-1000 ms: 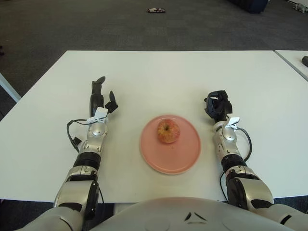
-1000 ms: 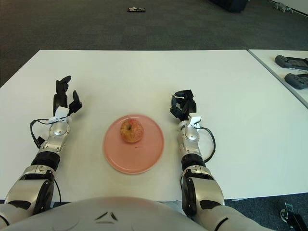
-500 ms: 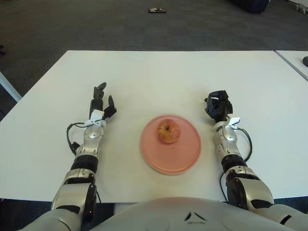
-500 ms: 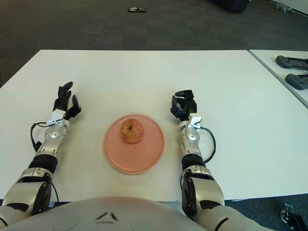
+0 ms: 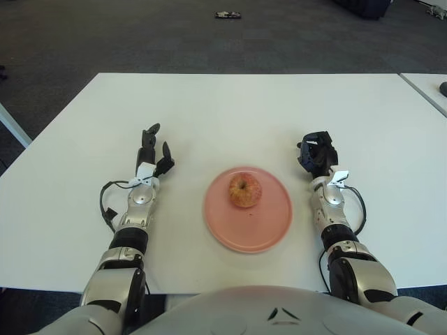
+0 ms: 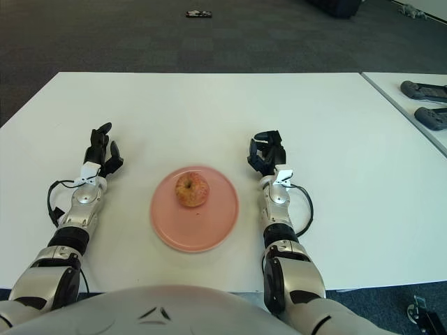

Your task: Put the apple into the plate.

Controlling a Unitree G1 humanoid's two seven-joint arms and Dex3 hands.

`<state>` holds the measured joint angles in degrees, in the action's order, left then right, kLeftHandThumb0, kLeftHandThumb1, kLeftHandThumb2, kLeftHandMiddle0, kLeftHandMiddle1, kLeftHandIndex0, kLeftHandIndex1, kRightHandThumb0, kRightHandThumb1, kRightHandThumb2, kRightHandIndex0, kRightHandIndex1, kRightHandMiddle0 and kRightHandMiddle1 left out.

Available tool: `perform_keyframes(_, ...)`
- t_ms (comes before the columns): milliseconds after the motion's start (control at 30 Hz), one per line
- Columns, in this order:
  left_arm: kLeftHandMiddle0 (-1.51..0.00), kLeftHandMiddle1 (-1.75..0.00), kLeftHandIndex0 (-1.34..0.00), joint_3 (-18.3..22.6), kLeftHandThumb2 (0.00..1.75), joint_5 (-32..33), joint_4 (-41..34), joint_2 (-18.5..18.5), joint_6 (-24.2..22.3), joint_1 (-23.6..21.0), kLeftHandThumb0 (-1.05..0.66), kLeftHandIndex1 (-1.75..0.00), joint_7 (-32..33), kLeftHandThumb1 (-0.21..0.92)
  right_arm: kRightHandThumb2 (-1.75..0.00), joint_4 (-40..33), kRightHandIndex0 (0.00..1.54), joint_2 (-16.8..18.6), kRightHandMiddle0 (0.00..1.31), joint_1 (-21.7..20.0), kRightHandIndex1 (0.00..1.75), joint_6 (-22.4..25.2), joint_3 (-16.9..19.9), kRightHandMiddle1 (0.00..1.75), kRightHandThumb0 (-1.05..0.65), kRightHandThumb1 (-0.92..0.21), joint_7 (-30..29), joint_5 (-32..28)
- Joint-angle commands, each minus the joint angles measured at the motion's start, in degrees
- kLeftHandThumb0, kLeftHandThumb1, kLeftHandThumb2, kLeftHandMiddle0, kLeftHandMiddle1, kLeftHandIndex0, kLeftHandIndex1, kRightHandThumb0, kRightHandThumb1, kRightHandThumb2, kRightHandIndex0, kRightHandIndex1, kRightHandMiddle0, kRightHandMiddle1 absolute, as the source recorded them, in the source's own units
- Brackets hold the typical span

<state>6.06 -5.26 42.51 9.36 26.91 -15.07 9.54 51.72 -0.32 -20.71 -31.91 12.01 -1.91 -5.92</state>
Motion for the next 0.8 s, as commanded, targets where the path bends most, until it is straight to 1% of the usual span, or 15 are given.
perform_keyframes(0, -0.12, -0.2, 0.0, -0.03, 0.96, 0.38, -1.44, -0.66, -0.03, 0.66, -0.82, -0.56, 0.26, 0.92, -0.82, 1.76, 0.49, 1.05, 0.26, 2.89, 1.46, 3.14, -0.21, 1.75, -0.01, -0.65, -0.98, 0.17)
perform_keyframes(300, -0.14, -0.18, 0.0, -0.15, 0.96, -0.14, -2.06, -2.31, -0.08, 1.22, -0.81, -0.57, 1.33, 0.92, -0.85, 0.54, 0.49, 0.98, 0.27, 3.13, 1.46, 3.81, -0.97, 1.75, -0.01, -0.63, -1.8, 0.73)
perform_keyframes(567, -0.16, -0.18, 0.0, -1.35, 0.96, -1.53, -2.42, -3.72, 0.96, 1.98, -0.81, -0.6, 3.0, 0.92, -0.86, -0.64, 0.5, 1.07, 0.27, 3.6, 1.46, 4.38, -1.53, 1.75, -0.01, -0.62, -1.67, 0.72)
perform_keyframes(767, -0.18, -0.18, 0.0, -2.01, 0.96, -1.77, -2.39, -4.13, 1.13, 2.1, -0.82, -0.62, 3.44, 0.92, -0.87, -1.26, 0.5, 1.08, 0.27, 3.85, 1.47, 4.71, -1.67, 1.75, -0.01, -0.62, -1.35, 0.52)
